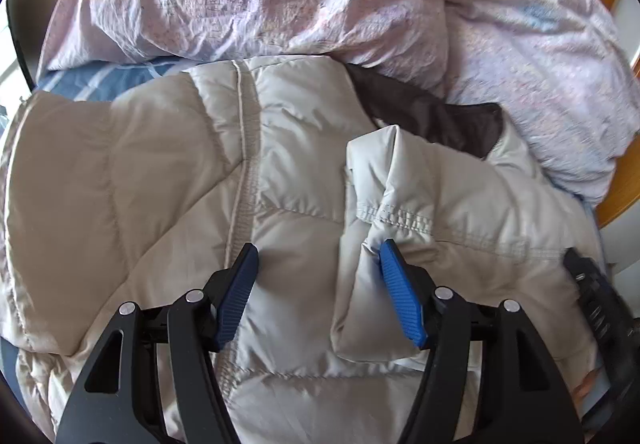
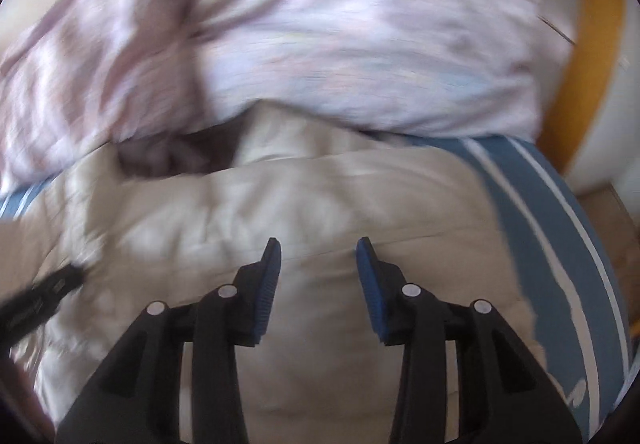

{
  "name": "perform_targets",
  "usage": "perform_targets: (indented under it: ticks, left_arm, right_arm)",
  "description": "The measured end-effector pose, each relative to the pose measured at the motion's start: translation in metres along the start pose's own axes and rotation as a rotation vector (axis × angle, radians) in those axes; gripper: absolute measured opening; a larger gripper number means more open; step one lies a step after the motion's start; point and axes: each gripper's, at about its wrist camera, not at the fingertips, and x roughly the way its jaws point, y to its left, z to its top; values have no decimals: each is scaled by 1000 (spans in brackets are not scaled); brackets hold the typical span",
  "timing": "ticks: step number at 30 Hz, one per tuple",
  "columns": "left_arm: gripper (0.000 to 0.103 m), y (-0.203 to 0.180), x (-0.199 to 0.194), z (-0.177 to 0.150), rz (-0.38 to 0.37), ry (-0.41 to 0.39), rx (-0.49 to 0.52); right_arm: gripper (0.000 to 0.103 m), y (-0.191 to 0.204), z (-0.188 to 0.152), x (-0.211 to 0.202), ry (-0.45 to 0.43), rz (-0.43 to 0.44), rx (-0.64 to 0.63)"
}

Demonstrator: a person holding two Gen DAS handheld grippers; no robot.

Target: Fold large clothes

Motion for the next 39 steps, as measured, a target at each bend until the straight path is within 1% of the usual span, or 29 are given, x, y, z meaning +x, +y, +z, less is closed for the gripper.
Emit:
perform_targets:
  ticks: [2, 3, 5, 6, 9, 10, 11, 12, 14, 15, 16, 17, 19, 20, 21, 22, 23, 24, 25, 26, 27, 28, 29, 30, 32, 33, 35, 37, 39]
  left_arm:
    - [66, -2, 4, -1, 23, 4, 6]
    - [68, -3, 7, -2, 38, 5, 11]
    - [70, -6, 10, -3, 59, 4, 18]
    - [71, -7, 12, -3, 71, 1, 22]
    - [72, -7, 14, -3, 74, 8, 22]
    - [71, -4, 11, -2, 55, 16, 13]
    - [71, 1, 5, -2, 22, 26, -2]
    - [71, 8, -3, -3, -23, 31, -24]
    - [71, 18, -19, -6, -90, 17, -45]
    - [71, 26, -33, -9, -107, -7, -42]
    - [71, 32, -46, -12, -110, -34, -36]
    - [72, 37, -55, -14, -110, -53, -30]
    - [74, 55, -81, -25, -119, -89, -11]
    - [78, 61, -89, -29, -124, -96, -5]
    - [80, 74, -102, -37, -135, -109, 1]
    - [81, 86, -112, -45, -143, -119, -2]
    - [83, 95, -119, -49, -148, -125, -8]
    - [85, 113, -129, -57, -158, -132, -26]
    - [85, 131, -138, -65, -165, -136, -54]
    - [85, 145, -144, -71, -171, -139, -80]
    - [85, 171, -154, -81, -187, -144, -131]
    - [85, 195, -161, -89, -197, -149, -188]
    - [85, 211, -165, -95, -198, -152, -233]
    - [85, 239, -172, -105, -201, -165, -304]
    - [85, 276, -180, -119, -180, -192, -398]
    - [85, 298, -183, -128, -144, -203, -459]
    - [85, 331, -182, -142, -104, -210, -570]
    - [84, 357, -175, -152, -103, -198, -675]
    - [81, 376, -169, -161, -127, -203, -774]
  right_arm:
    - [43, -6, -7, 27, 105, 1, 0]
    - [43, -4, -9, 33, 104, -9, -24]
    - [44, 9, -16, 37, 65, -77, -92]
    - [44, 12, -18, 39, 56, -94, -103]
    - [44, 12, -16, 42, 55, -101, -112]
    - [44, 10, -13, 41, 66, -97, -107]
    - [44, 10, -11, 35, 72, -94, -90]
    - [45, 14, -12, 25, 65, -72, -83]
    - [48, 31, -14, 0, 3, 5, -111]
    - [51, 51, -15, -15, -48, 50, -168]
    - [53, 65, -18, -24, -69, 75, -212]
    - [53, 84, -20, -29, -81, 106, -266]
    - [53, 111, -26, -33, -73, 137, -334]
    - [53, 127, -29, -30, -49, 158, -363]
    - [53, 137, -31, -26, -25, 163, -379]
    - [51, 149, -36, -16, 19, 141, -412]
    - [51, 160, -43, -8, 37, 86, -451]
    - [50, 167, -48, -7, 21, 56, -478]
    - [50, 172, -53, -7, 0, 29, -515]
    - [51, 175, -53, -8, -2, 18, -540]
    - [51, 172, -51, -10, 8, 30, -531]
    - [51, 165, -46, -13, 23, 67, -492]
    - [54, 159, -42, -18, 31, 97, -455]
    - [55, 148, -37, -25, 33, 144, -392]
    - [64, 129, -30, -46, 2, 220, -300]
    - [66, 123, -29, -54, -15, 247, -280]
    - [69, 116, -29, -71, -32, 283, -269]
    - [69, 111, -29, -82, -35, 312, -260]
    - [70, 107, -32, -92, -32, 342, -252]
